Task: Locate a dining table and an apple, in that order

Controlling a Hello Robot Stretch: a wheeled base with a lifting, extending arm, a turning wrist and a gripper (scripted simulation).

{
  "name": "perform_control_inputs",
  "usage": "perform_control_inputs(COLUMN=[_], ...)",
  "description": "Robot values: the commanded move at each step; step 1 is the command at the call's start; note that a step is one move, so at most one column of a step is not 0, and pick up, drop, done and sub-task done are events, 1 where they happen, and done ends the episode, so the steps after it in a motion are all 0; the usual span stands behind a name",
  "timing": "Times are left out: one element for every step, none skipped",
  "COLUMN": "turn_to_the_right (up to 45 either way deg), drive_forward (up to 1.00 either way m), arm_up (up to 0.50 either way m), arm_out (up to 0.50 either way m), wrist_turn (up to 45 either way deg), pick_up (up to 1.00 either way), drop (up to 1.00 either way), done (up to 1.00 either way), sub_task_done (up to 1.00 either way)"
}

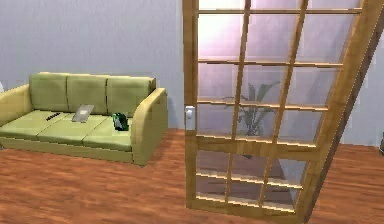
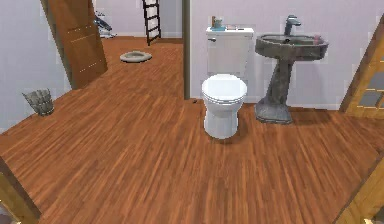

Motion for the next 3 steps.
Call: perform_control_inputs(turn_to_the_right=[9.0, 0.0, -45.0], drive_forward=[0.0, 0.1, 0.0], arm_up=[0.0, 0.0, 0.0], arm_out=[0.0, 0.0, 0.0], wrist_turn=[0.0, 0.0, 0.0], pick_up=[0.0, 0.0, 0.0], drop=[0.0, 0.0, 0.0], done=[0.0, 0.0, 0.0], sub_task_done=[0.0, 0.0, 0.0])
